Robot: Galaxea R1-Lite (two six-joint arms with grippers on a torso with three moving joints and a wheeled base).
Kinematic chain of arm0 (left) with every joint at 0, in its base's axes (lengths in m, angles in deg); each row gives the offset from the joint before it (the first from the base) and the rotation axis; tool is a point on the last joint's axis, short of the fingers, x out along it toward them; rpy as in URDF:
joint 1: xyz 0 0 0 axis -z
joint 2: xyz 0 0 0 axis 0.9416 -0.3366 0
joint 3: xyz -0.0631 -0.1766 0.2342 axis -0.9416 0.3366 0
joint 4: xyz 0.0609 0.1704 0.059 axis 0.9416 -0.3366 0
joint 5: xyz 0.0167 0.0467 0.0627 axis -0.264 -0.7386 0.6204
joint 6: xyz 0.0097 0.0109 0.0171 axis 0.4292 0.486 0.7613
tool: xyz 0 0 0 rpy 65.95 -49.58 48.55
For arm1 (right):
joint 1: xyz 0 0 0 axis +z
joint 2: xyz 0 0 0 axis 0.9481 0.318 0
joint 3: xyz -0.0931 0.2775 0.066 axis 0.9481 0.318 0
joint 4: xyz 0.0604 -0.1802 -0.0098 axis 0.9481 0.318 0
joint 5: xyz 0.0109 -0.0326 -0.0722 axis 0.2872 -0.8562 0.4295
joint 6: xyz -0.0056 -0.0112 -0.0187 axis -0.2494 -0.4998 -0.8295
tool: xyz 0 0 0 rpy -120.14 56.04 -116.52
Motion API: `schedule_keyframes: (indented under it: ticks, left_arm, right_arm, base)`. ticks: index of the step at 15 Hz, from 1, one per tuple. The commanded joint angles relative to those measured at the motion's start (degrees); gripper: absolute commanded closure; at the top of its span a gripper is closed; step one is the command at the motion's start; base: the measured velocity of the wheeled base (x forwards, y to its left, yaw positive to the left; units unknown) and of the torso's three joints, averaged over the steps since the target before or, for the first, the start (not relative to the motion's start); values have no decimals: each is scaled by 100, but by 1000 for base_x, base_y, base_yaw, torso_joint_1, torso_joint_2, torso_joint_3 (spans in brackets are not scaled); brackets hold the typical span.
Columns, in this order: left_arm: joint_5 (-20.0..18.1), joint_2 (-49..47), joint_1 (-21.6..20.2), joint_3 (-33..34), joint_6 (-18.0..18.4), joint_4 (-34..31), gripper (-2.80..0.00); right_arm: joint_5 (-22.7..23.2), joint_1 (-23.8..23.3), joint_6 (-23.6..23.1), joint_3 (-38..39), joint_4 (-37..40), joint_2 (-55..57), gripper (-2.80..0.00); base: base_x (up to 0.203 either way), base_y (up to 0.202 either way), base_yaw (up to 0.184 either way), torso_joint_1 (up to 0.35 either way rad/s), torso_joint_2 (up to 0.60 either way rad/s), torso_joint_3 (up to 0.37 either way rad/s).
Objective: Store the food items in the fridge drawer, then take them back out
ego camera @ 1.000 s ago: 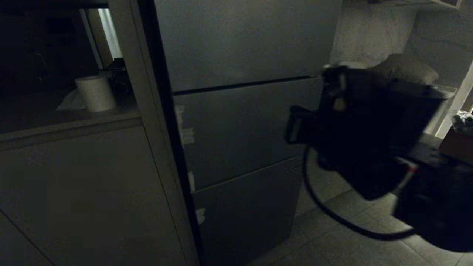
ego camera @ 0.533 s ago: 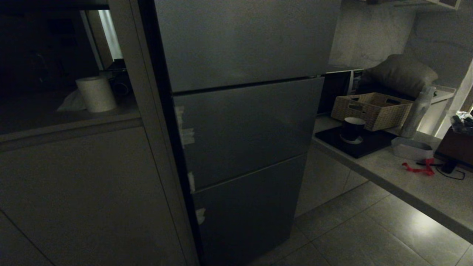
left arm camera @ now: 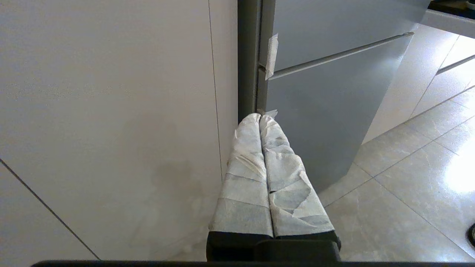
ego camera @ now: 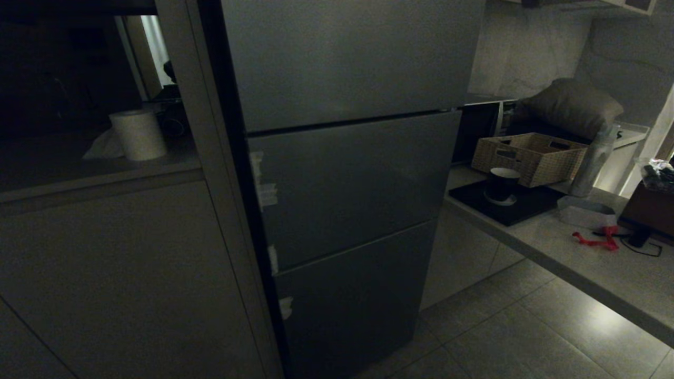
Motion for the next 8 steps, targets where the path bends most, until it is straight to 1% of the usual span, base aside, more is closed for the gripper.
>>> schedule_keyframes:
  ticks: [1, 5, 7, 8]
  left_arm:
    - [2, -9, -3, 1, -4, -2, 0]
    - [2, -9, -3, 1, -4, -2, 0]
    - [2, -9, -3, 1, -4, -2, 0]
    - [2, 0, -3, 1, -4, -2, 0]
  right_arm:
    - [14, -51, 39, 39, 17, -272, 0]
    - [81, -51, -168, 30, 41, -272, 0]
    - [163, -45, -432, 35, 43, -272, 0]
    - [68, -56, -427, 39, 34, -272, 0]
  base:
    - [0, 0, 0, 0, 0, 0]
    - [0, 0, 0, 10, 2, 1]
    - [0, 0, 0, 0, 0, 0]
    - [0, 0, 0, 0, 0, 0]
